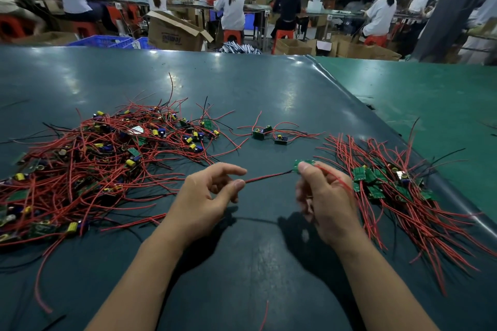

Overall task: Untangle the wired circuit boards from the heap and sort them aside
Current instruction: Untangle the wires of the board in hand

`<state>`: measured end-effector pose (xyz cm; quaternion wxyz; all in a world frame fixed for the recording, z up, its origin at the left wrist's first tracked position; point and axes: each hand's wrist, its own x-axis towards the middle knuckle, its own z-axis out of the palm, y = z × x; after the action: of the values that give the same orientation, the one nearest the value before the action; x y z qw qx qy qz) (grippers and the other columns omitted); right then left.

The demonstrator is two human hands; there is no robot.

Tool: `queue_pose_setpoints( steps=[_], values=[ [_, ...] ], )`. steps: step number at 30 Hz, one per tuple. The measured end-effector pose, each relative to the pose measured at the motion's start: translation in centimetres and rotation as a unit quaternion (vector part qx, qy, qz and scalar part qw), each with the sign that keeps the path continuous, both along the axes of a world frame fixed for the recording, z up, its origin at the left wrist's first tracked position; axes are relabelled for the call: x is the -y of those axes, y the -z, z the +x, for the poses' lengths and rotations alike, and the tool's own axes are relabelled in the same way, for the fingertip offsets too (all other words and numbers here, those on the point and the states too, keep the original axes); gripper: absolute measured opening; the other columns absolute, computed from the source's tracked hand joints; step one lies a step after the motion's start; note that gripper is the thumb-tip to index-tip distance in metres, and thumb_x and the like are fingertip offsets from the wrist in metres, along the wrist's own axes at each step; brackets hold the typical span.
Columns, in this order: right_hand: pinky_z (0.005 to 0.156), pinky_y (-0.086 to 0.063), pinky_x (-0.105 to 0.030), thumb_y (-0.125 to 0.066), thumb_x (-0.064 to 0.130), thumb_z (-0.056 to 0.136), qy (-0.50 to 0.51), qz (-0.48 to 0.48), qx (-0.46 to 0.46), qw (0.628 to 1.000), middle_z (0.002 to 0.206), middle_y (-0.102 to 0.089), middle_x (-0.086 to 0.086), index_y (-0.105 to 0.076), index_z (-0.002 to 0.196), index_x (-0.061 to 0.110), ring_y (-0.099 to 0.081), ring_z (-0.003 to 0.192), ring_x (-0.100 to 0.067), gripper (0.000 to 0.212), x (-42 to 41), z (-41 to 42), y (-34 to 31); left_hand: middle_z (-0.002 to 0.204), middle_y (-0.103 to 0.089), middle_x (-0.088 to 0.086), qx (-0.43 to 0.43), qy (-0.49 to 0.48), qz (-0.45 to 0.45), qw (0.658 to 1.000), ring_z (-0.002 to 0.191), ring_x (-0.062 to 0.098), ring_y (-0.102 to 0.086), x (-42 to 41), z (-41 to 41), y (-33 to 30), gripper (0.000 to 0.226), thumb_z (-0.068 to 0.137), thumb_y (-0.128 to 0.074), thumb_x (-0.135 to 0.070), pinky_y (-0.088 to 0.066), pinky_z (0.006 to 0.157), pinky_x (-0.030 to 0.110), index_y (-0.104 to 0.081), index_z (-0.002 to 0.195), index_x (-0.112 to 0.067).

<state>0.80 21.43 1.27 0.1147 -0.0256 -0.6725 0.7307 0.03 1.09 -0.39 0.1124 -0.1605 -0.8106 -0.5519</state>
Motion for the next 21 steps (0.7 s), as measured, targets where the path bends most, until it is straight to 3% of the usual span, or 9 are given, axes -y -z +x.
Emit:
queue_pose_setpoints(
  steps=[3,5,9,12,16,21],
  values=[
    [0.034,-0.027,-0.016,-0.058,0.022,0.094,0.086,-0.087,-0.007,0.992,0.047,-0.053,0.0,-0.053,0.054,0.02,-0.041,0.033,-0.012,0.041,-0.7,-0.3,-0.5,0.07,-0.066,-0.008,-0.067,-0.069,-0.049,0.994,0.068,0.003,-0.056,-0.1,-0.1,0.3,0.021,0.09,-0.067,-0.01,-0.039,0.067,0.01,-0.069,0.107,-0.023],
    [0.035,-0.029,-0.014,-0.057,0.026,0.095,0.157,-0.195,-0.027,0.968,0.051,-0.057,0.001,-0.053,0.061,0.02,-0.046,0.036,-0.012,0.035,-1.6,-0.5,-1.0,0.077,-0.065,-0.009,-0.102,-0.124,-0.08,0.984,0.074,0.006,-0.054,0.0,-0.2,0.5,0.024,0.089,-0.067,-0.008,-0.04,0.072,0.014,-0.069,0.109,-0.021],
    [0.041,-0.04,-0.014,-0.062,0.047,0.09,0.193,-0.361,0.022,0.912,0.075,-0.065,0.003,-0.057,0.085,0.019,-0.061,0.051,-0.005,0.03,-3.1,-0.9,-1.0,0.093,-0.067,-0.004,-0.131,-0.265,-0.193,0.936,0.096,0.025,-0.055,1.1,-1.0,0.8,0.021,0.086,-0.071,-0.015,-0.044,0.087,0.04,-0.071,0.106,-0.017],
    [0.041,-0.041,-0.013,-0.058,0.045,0.093,0.16,-0.354,0.061,0.92,0.076,-0.063,0.004,-0.06,0.086,0.019,-0.06,0.05,-0.004,0.028,-2.8,-1.1,-0.6,0.118,-0.061,0.007,-0.02,-0.375,-0.277,0.884,0.115,0.033,-0.045,2.7,-1.8,1.3,0.032,0.086,-0.067,-0.03,-0.038,0.094,0.046,-0.067,0.116,-0.019],
    [0.04,-0.035,-0.014,-0.054,0.045,0.095,0.126,-0.326,0.063,0.935,0.062,-0.06,0.004,-0.062,0.086,0.017,-0.052,0.044,-0.008,0.031,-1.9,-1.1,-0.4,0.148,-0.04,0.009,0.095,-0.399,-0.317,0.855,0.133,0.033,-0.029,4.7,-2.3,1.5,0.053,0.09,-0.057,-0.042,-0.027,0.107,0.048,-0.048,0.14,-0.025],
    [0.039,-0.033,-0.017,-0.055,0.043,0.094,0.069,-0.298,0.086,0.948,0.061,-0.061,0.004,-0.064,0.088,0.017,-0.05,0.044,-0.009,0.029,-1.3,-1.0,-0.3,0.142,-0.046,0.006,0.109,-0.386,-0.378,0.834,0.126,0.033,-0.037,5.0,-2.7,1.5,0.049,0.093,-0.049,-0.049,-0.03,0.101,0.045,-0.052,0.137,-0.027]
  ],
)
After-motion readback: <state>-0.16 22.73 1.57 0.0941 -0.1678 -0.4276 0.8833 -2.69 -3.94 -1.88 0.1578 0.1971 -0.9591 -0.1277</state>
